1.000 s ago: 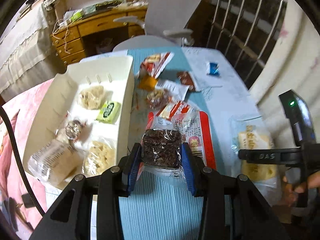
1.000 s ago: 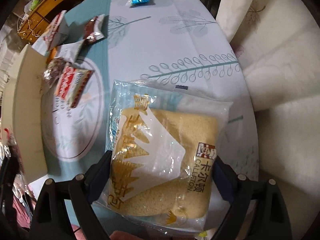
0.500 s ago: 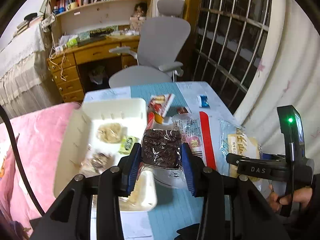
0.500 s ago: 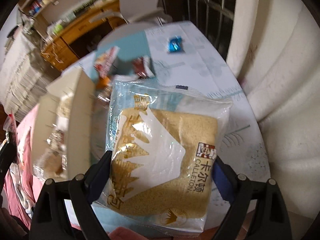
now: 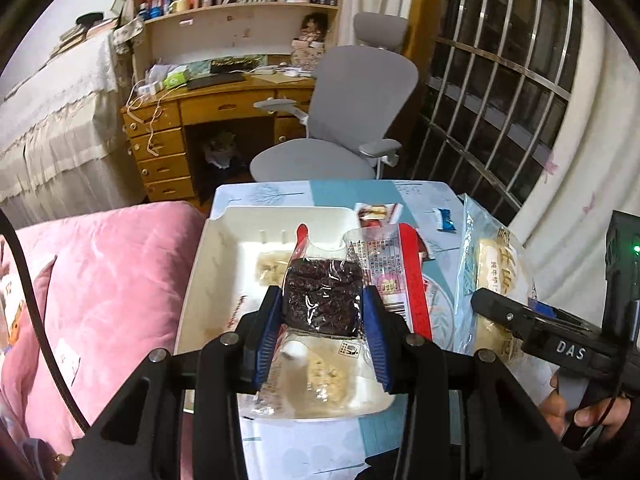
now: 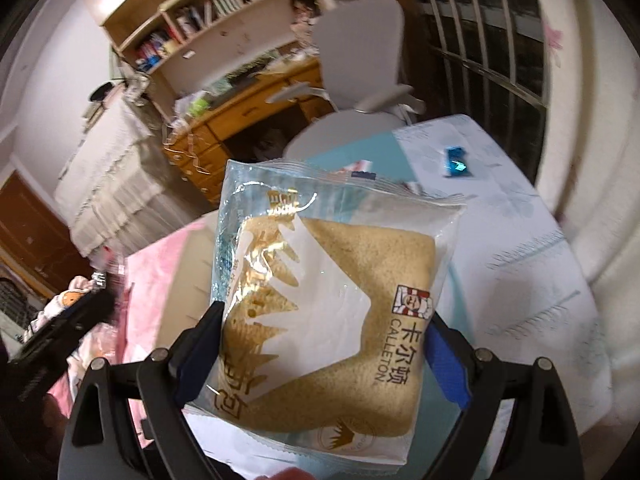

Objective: Organize snacks
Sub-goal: 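Carry both packets into the white tray and open both grippers, then move both grippers back toward the remaining snacks on the table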

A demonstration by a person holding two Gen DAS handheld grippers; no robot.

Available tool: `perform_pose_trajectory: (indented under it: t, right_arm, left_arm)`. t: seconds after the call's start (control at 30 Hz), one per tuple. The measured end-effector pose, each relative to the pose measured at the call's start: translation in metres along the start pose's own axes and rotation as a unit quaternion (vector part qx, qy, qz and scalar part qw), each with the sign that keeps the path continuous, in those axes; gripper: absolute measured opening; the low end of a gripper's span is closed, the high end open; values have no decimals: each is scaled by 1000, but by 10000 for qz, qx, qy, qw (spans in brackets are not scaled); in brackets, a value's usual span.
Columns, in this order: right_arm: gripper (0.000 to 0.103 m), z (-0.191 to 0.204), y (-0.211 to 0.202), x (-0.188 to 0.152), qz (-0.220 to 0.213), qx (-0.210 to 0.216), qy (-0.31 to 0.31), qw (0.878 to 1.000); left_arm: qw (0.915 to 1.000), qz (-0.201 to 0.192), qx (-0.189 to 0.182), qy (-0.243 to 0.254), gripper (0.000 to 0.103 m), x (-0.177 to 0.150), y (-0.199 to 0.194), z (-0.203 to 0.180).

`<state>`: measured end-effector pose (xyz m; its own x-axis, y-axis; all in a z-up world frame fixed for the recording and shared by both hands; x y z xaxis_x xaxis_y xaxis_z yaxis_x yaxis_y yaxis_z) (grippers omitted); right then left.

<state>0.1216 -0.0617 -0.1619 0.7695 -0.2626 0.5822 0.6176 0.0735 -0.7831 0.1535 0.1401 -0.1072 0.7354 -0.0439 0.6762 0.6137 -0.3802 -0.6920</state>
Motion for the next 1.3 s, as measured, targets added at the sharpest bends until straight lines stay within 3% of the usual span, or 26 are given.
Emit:
perform_pose_trajectory:
  t: [0.3,0.47,0.5,0.57,0.7,1.0,1.3]
  right_arm:
    - [92,69,18,-8,-25,473,-202,9987]
    - [92,90,33,-15,46,631,-261,9977]
    - [94,91,36,-17,88,597,-239,9979]
    - [94,89,48,-22,292,532,-124,9981]
    - [94,77,58,-32,504,570,215,9969]
    - [94,56,55,-43,671,418,382,9961]
    - [94,9,42,-56,846,7,490,9952]
  left_arm:
    - [9986,90,175,-492,39,-8,2,69]
    - [9972,280,343,-611,39,-19,12,88]
    - [9966,343,409,-635,47,-21,14,91]
    - [9952,467,574,-633,63,-25,18,96]
    - [9952,530,548,-614,68,-28,21,95]
    - [9953,688,379,-564,70,-36,29,75]
    - [9944,937,20,-495,74,-44,48,28]
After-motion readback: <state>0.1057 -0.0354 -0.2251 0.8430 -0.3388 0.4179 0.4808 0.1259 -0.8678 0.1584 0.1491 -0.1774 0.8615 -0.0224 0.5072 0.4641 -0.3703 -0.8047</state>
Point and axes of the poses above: each gripper's, at about its wrist camera, not at the fingertips, and y roughly the way its jaws point, z to its left, x to its top, the point moved 9 cm from there along y, roughly the way its jaws point, and after that the axes turned 11 degrees about -x, right-handed, at the moved point
